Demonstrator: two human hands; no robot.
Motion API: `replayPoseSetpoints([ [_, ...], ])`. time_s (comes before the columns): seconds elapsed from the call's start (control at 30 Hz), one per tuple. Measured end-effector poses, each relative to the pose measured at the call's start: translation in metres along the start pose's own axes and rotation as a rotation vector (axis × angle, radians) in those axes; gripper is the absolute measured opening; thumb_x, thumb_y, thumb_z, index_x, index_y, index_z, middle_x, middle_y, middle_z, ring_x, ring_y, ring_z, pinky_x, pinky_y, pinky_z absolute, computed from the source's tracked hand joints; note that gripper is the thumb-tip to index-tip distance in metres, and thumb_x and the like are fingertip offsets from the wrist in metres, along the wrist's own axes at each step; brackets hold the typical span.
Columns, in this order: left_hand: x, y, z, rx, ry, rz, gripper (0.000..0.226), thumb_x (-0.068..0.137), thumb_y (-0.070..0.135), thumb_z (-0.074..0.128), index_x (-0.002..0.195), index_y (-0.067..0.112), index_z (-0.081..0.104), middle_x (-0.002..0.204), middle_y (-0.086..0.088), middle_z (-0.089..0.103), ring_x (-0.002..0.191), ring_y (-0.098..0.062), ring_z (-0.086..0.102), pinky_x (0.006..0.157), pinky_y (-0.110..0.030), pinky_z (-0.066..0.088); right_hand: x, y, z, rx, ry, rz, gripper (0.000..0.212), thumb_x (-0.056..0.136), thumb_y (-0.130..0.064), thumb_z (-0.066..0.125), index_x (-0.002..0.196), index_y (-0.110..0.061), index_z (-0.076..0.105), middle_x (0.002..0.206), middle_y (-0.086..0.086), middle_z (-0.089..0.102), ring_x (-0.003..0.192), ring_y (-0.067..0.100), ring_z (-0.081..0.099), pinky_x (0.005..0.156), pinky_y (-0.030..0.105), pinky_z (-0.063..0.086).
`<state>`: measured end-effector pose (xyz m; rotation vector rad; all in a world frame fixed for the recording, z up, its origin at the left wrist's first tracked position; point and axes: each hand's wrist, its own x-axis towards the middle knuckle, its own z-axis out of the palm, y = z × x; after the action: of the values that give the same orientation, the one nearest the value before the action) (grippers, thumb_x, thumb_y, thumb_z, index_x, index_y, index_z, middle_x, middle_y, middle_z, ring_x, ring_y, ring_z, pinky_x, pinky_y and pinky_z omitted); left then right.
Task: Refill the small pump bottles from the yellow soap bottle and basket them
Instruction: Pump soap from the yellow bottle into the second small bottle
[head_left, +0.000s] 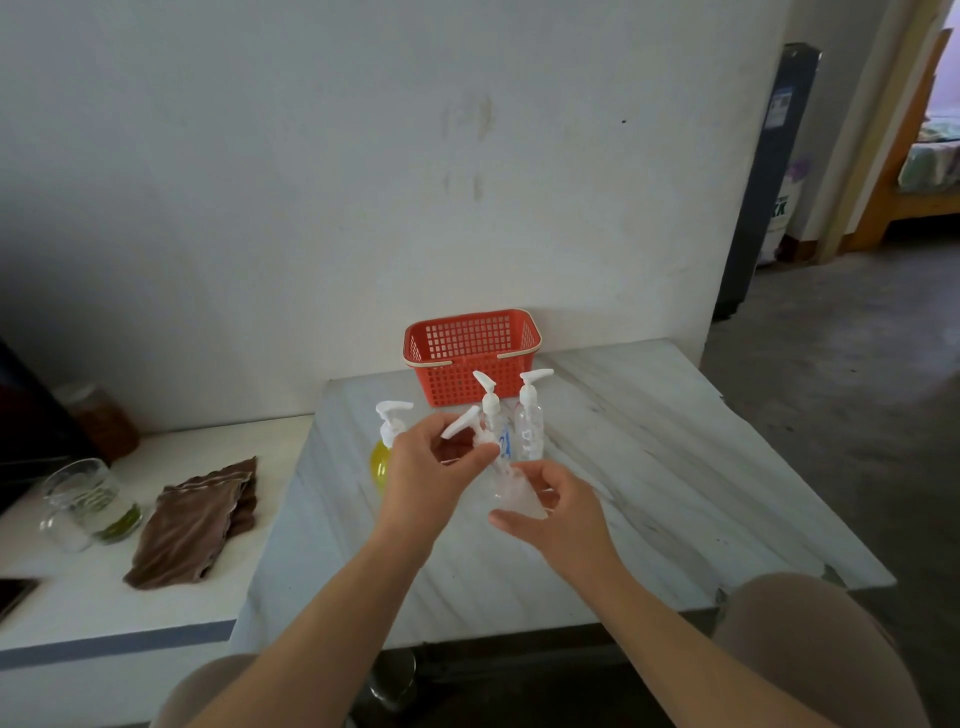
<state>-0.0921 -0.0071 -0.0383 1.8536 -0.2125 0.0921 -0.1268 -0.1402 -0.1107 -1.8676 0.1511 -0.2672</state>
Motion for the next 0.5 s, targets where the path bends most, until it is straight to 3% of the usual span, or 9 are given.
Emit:
replayPoseSetpoints([
  [0.33, -0.0061, -0.0056, -0.0049, -0.053, -0.086, -0.005, 0.022, 0.075, 0.004, 0.075, 0.094, 0.013, 0.069, 0.081, 0.002, 0.072, 0.076, -0.005, 0.068, 0.064, -0.011, 0.049, -0.0035, -0.0022, 0.0043, 0.033, -0.003, -0.035, 0.041, 0.069, -0.034, 0.083, 0.101, -0.038, 0.057, 0.099, -0.020, 0.065, 0.089, -0.001, 0.064, 0.072, 0.010, 0.050],
  [0.5, -0.0063, -0.0091, -0.0085, -0.201, -0.124, -0.080, 0.042, 0.075, 0.002, 0.075, 0.109, 0.022, 0.061, 0.084, 0.001, 0.073, 0.082, -0.011, 0.070, 0.069, -0.018, 0.052, -0.0048, -0.0034, 0.0051, 0.058, -0.016, -0.042, 0.040, 0.068, -0.037, 0.083, 0.097, -0.043, 0.057, 0.097, -0.021, 0.067, 0.086, -0.004, 0.065, 0.070, 0.012, 0.052],
])
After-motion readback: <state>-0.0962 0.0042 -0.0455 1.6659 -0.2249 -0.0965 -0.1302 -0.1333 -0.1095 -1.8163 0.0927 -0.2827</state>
